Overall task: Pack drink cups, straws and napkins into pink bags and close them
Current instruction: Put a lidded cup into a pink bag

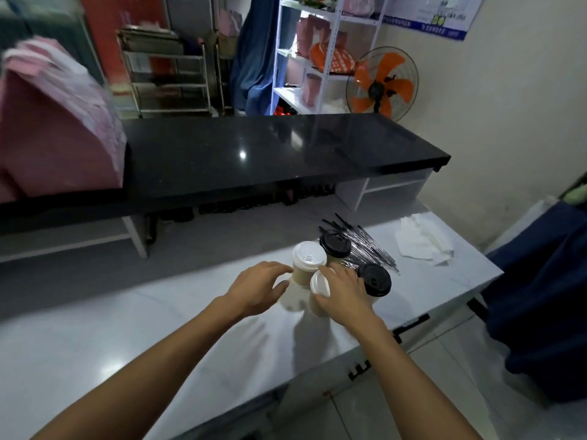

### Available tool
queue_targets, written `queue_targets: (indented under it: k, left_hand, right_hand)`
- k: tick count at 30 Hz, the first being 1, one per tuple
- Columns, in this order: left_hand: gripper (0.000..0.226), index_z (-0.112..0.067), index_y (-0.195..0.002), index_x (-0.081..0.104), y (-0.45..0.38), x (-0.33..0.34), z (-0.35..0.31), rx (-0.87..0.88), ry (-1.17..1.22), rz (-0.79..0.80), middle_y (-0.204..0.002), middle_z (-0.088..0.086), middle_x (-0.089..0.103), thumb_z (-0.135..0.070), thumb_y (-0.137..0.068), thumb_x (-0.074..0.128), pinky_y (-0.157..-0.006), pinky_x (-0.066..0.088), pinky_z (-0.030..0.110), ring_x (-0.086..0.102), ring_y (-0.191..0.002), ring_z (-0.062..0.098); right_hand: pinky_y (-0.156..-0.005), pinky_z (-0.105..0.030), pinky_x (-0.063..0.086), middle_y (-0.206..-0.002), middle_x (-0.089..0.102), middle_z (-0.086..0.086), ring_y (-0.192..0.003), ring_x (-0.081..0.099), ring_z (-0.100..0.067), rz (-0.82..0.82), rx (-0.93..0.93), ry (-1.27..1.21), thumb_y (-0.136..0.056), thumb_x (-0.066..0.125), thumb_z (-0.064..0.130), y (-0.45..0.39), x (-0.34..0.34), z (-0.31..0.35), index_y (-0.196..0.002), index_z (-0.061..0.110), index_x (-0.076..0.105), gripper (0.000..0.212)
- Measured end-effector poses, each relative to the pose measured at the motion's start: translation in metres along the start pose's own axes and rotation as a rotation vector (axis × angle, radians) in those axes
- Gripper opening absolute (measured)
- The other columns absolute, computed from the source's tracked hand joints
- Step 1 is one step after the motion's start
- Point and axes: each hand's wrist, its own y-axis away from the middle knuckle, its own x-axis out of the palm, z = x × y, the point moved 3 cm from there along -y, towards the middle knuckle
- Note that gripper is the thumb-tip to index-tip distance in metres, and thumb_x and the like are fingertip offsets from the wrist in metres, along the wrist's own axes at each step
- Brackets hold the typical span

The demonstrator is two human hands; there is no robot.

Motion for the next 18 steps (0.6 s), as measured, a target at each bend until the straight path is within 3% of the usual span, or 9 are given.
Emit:
queue_targets:
  k: [5, 9, 18]
  left_hand:
    - [0.038, -0.032, -0.141, 0.052, 0.056, 0.004, -0.005, -0.124, -0.022, -0.034, -0.145, -0.011, 0.054, -0.039, -0.103, 0.046, -0.105, 0.044, 0.035, 0.047, -0.134, 0.014]
    - [0.038, -0.033, -0.141, 0.052, 0.116, 0.001, 0.008, -0.242, -0.044, -0.072, -0.145, -0.013, 0.053, -0.040, -0.104, 0.046, -0.106, 0.043, 0.033, 0.046, -0.134, 0.012]
    - [0.038, -0.033, -0.141, 0.052, 0.284, -0.047, 0.064, -0.559, -0.060, -0.238, -0.145, -0.015, 0.053, -0.040, -0.104, 0.047, -0.106, 0.042, 0.032, 0.047, -0.133, 0.010]
  right_hand:
    - [-0.112, -0.039, 0.026, -0.156, 0.033, 0.003, -0.138, 0.030, -0.026, -0.007, -0.174, -0.063, -0.090, 0.058, 0.045, 0.026, -0.001, 0.022, -0.149, 0.027, 0.039, 0.065]
    - [-0.117, -0.043, 0.025, -0.161, 0.029, -0.001, -0.145, 0.024, -0.027, 0.020, -0.305, -0.117, -0.092, 0.057, 0.044, 0.042, 0.006, 0.059, -0.153, 0.027, 0.034, 0.067]
    - [-0.118, -0.041, 0.027, -0.162, 0.026, 0.000, -0.146, 0.024, -0.025, 0.084, -0.661, -0.139, -0.094, 0.056, 0.046, 0.086, 0.017, 0.226, -0.153, 0.028, 0.033, 0.066]
